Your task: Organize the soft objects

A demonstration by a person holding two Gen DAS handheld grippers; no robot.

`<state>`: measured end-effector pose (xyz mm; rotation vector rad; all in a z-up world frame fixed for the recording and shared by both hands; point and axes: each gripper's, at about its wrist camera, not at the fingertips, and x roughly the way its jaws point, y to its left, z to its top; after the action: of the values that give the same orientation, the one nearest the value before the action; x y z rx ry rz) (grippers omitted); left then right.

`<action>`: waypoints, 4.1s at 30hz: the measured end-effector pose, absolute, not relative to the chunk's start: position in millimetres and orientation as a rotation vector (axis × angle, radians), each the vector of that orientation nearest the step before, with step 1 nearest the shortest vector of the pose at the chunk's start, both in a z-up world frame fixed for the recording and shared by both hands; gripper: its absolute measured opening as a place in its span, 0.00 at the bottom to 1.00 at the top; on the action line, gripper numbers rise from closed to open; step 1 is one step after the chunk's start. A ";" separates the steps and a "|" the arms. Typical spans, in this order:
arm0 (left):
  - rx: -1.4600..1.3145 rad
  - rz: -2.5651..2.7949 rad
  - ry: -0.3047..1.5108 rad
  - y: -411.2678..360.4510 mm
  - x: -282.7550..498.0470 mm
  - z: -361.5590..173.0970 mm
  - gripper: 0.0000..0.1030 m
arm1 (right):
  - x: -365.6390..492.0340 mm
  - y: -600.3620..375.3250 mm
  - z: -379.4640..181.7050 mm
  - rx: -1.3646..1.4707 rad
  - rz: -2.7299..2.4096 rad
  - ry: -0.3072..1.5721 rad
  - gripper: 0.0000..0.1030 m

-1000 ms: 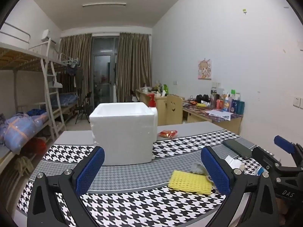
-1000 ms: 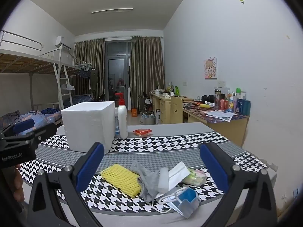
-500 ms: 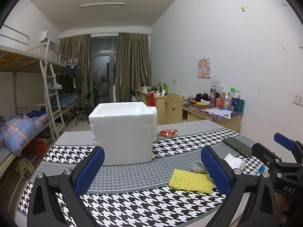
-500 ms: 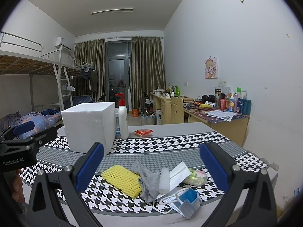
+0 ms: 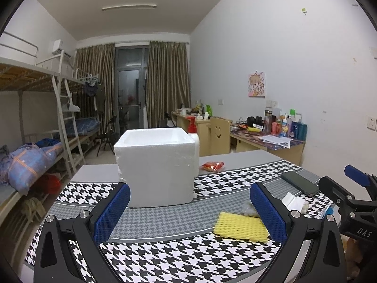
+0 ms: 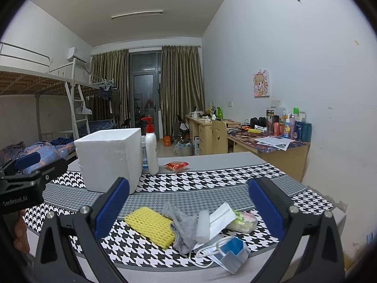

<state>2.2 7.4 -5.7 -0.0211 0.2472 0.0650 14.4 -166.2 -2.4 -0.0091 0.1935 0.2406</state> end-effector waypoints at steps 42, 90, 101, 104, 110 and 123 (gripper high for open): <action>-0.017 0.001 0.391 -8.2 43.7 -24.6 0.99 | 44.3 -183.3 -16.5 -0.008 0.193 0.295 1.00; 0.025 -0.116 0.724 -53.4 124.4 -92.7 0.93 | 81.7 -226.9 -58.7 -0.001 0.140 0.480 0.95; -0.001 -0.126 0.829 -50.0 136.4 -110.4 0.72 | 80.1 -232.0 -64.9 0.004 0.136 0.491 0.95; 0.002 -0.130 0.826 -50.2 135.2 -110.7 0.66 | 78.1 -231.8 -65.2 0.003 0.139 0.488 0.95; 0.022 -0.156 0.821 -55.7 132.5 -110.2 0.49 | 76.5 -229.5 -65.6 0.007 0.148 0.492 0.95; -0.028 -0.177 0.751 -47.9 124.6 -97.6 0.12 | 70.2 -229.4 -47.8 0.022 0.182 0.438 0.95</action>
<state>124.6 -47.9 -97.6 -0.0284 0.7511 -0.1771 70.2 -229.4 -47.8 0.0223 0.4384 0.1824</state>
